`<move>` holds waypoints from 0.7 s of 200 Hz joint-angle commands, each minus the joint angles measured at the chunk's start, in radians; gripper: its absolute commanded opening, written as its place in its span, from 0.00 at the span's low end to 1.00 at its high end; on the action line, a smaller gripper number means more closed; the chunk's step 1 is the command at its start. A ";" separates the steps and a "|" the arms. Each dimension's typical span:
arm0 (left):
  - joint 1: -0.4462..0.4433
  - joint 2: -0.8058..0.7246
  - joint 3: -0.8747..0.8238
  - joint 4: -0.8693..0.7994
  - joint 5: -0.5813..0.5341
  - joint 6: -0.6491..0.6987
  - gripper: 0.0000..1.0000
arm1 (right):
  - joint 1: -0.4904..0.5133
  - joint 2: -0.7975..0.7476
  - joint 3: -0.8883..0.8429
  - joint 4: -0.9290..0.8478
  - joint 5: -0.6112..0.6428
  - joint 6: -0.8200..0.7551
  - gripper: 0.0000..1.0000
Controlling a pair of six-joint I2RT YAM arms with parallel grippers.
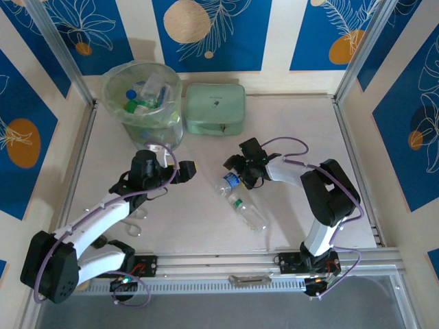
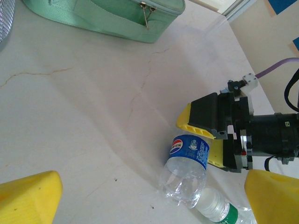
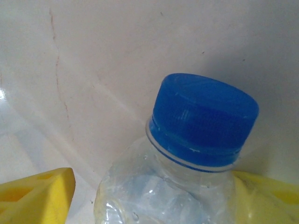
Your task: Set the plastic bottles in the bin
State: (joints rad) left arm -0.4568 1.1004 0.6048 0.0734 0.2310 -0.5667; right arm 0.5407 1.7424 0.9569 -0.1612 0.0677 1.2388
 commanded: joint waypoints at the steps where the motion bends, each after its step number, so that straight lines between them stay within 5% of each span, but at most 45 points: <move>1: -0.008 0.009 0.014 0.012 -0.013 0.027 1.00 | -0.001 0.066 0.010 0.053 -0.011 -0.002 0.83; 94: -0.008 0.016 0.023 0.004 -0.025 0.007 1.00 | -0.012 0.055 -0.005 0.153 -0.053 0.010 0.53; 140: -0.009 0.043 0.054 -0.008 0.029 -0.007 1.00 | -0.015 0.019 0.029 0.184 -0.084 -0.027 0.48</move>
State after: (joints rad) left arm -0.4568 1.1229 0.6121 0.0669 0.2253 -0.5682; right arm 0.5213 1.7496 0.9592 -0.1337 0.0231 1.2480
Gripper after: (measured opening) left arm 0.996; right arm 0.562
